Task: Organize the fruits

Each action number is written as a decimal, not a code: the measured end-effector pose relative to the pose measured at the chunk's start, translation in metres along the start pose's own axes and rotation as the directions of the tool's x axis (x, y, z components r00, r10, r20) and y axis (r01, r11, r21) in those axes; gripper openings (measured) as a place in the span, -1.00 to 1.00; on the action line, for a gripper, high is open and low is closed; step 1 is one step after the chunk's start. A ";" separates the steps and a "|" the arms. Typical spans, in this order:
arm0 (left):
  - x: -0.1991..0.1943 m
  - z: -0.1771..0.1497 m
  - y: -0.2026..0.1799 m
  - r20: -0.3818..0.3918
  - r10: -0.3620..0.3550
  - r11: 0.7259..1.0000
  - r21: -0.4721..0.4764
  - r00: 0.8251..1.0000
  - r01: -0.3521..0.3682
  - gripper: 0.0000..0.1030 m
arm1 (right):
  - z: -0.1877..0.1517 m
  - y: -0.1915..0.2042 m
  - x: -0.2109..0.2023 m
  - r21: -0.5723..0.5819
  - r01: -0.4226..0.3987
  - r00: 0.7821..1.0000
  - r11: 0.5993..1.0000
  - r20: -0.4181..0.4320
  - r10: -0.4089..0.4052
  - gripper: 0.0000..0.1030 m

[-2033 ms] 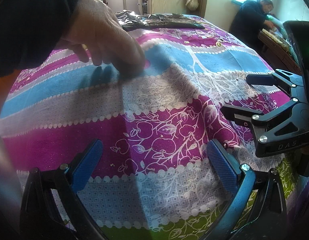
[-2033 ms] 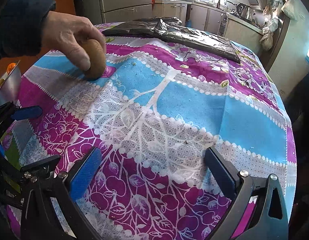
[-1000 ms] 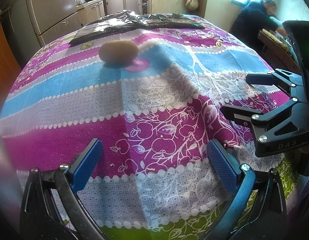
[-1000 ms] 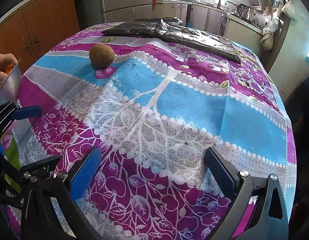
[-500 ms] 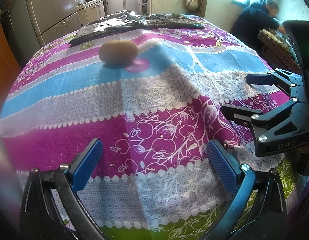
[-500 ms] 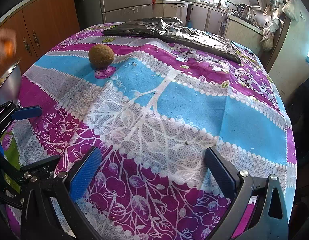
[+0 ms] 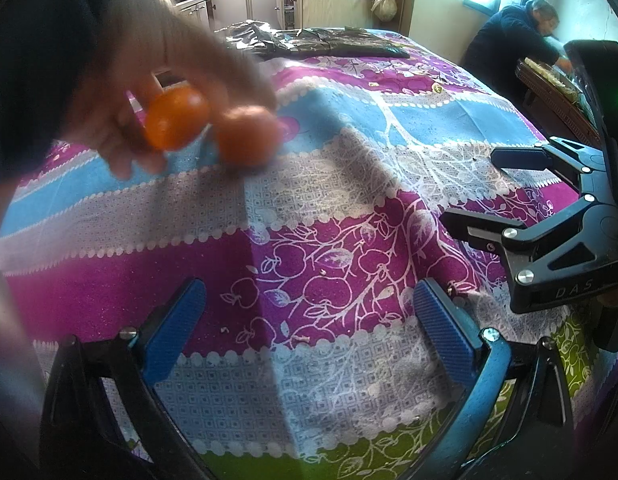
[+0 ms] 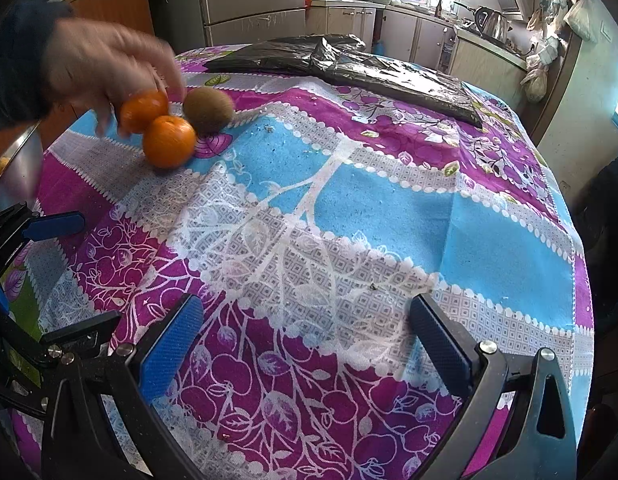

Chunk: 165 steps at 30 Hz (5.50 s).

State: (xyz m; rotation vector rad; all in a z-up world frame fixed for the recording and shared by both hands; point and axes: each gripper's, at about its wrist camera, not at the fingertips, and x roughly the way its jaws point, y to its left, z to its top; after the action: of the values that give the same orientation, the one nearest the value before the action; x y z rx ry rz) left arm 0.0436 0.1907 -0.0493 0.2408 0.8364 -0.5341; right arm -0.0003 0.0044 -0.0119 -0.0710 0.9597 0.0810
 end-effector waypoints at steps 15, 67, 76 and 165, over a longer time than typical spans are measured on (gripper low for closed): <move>0.000 0.000 0.000 0.000 0.000 1.000 0.000 1.000 0.000 1.00 | 0.001 0.000 0.001 -0.003 -0.002 1.000 1.000 0.000 0.002 1.00; 0.000 0.000 0.000 0.002 0.001 1.000 -0.002 1.000 -0.001 1.00 | 0.004 0.001 0.003 -0.007 -0.008 1.000 1.000 0.001 0.008 1.00; 0.000 0.000 -0.002 0.002 0.000 1.000 0.000 1.000 0.000 1.00 | 0.005 0.001 0.004 -0.008 -0.010 1.000 1.000 0.001 0.010 1.00; -0.082 0.052 0.071 0.111 0.045 0.960 -0.281 0.993 -0.012 -0.47 | 0.129 0.090 0.035 -0.223 -0.381 0.923 0.897 -0.157 0.352 0.47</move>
State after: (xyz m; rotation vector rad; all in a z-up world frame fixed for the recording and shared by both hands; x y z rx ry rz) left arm 0.0699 0.2588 0.0465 -0.0380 0.7830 -0.3926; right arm 0.1156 0.1080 0.0313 -0.1266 1.0635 0.5546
